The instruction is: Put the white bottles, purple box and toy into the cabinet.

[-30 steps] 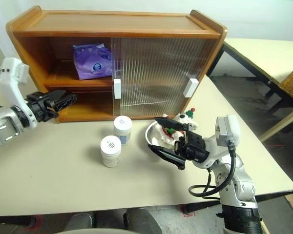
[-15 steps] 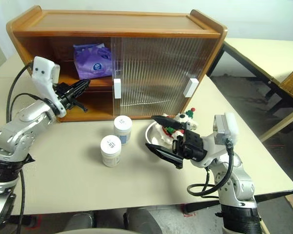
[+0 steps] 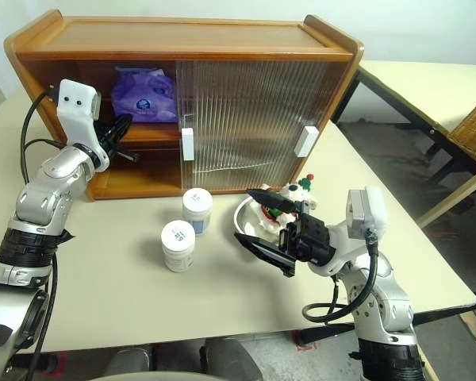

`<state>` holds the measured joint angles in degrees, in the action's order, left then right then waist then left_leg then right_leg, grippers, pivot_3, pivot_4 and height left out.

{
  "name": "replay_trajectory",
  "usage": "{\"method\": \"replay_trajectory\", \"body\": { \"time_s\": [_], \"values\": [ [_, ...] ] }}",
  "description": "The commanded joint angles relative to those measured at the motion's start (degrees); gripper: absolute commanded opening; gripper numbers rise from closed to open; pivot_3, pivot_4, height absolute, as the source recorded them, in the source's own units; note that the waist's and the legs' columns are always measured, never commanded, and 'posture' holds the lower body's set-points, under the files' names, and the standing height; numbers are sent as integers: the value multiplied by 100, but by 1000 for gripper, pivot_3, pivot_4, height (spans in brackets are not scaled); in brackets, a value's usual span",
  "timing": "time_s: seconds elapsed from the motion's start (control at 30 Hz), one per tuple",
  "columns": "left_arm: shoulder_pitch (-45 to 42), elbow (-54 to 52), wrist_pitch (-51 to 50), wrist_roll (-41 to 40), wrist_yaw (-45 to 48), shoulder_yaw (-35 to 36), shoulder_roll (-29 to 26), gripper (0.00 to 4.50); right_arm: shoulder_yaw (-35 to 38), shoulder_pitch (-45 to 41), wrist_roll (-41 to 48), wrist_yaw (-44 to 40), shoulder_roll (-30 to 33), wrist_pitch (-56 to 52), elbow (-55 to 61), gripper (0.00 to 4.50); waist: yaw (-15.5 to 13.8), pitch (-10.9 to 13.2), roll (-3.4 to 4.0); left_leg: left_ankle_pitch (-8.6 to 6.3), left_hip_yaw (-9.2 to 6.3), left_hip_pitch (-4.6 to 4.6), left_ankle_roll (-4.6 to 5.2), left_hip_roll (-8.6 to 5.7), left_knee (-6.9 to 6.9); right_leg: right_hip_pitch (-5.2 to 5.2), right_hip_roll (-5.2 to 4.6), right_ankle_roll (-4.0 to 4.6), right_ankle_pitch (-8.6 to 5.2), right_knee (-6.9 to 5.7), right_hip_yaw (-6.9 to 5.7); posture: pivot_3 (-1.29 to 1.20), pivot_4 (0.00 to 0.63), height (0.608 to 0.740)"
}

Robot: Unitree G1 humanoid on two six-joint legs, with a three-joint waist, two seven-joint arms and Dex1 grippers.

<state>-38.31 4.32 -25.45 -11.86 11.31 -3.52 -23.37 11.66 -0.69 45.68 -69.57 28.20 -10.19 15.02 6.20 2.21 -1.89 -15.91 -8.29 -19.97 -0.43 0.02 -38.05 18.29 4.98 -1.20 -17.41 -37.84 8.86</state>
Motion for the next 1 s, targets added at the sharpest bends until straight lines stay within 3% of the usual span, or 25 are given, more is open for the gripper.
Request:
{"method": "replay_trajectory", "body": {
  "time_s": [0.03, 0.1, 0.2, 0.33, 0.47, 0.53, 0.57, 0.67, 1.0],
  "values": [
    [10, -57, 75, -4, 180, 142, 116, 15, -75, 22, -18, -5, -5, 0, 30, 4500, 0, 0, 0, 0, 0, 0, 0, 0, 0, 0, 0, 0, 0, 0, 0, -174, 30, 740],
    [153, -425, 182, -225, 517, 192, 186, 15, -71, 22, -20, -13, 2, 3, 19, 4500, -1, 0, 0, 0, 0, -1, 0, 0, 0, 0, 0, 0, 0, 0, 1, -174, 30, 740],
    [802, -1422, 36, -813, 1184, 323, 100, 566, -33, 51, -6, -49, 39, 4, 2, 4500, 9, 0, 0, -1, 1, -4, 1, -2, 1, 1, -1, -2, -2, 6, 2, -178, 32, 740],
    [1872, -2325, -117, -1637, 1985, 848, -304, 1929, 23, 83, 32, -77, 103, -23, -4, 4500, 69, -1, 2, -3, 5, -3, -1, 1, 8, 3, 1, 2, -6, 8, 5, -174, 34, 740],
    [3075, -2406, 113, -1811, 3235, 1143, -1291, 3301, -24, 135, -4, -304, 296, -100, -73, 4500, 69, -4, 9, -5, -13, 4, 0, 16, 16, 5, 8, 22, -6, 7, 5, -156, 37, 740],
    [3343, -2348, 380, -1894, 3752, 1153, -1500, 4027, -47, 147, 28, -421, 400, -178, -104, 4500, 21, -2, 6, -6, -42, 0, 0, 19, 16, 10, 2, 46, -9, 6, 10, -148, 39, 740],
    [3408, -2311, 460, -1940, 3959, 1134, -1545, 4367, -54, 152, 60, -472, 445, -231, -108, 4500, -24, -3, 5, -6, -68, -2, 0, 25, 15, 16, 0, 115, -34, 7, 15, -148, 39, 740],
    [3435, -2199, 610, -1918, 4566, 872, -1683, 4477, -58, 158, 150, -658, 587, -395, -85, 4500, -132, -2, 9, -12, -93, -2, 2, 40, 15, 40, -39, 176, -8, 0, -1, -144, 43, 740],
    [3125, -1430, 1339, -1227, 5302, -108, -1545, 4477, 25, 201, 195, -609, 711, -617, 147, 4500, -108, -21, 40, -9, -51, -47, -3, 18, 12, 72, -47, 185, -6, -34, -7, -170, 40, 740]
  ]
}}
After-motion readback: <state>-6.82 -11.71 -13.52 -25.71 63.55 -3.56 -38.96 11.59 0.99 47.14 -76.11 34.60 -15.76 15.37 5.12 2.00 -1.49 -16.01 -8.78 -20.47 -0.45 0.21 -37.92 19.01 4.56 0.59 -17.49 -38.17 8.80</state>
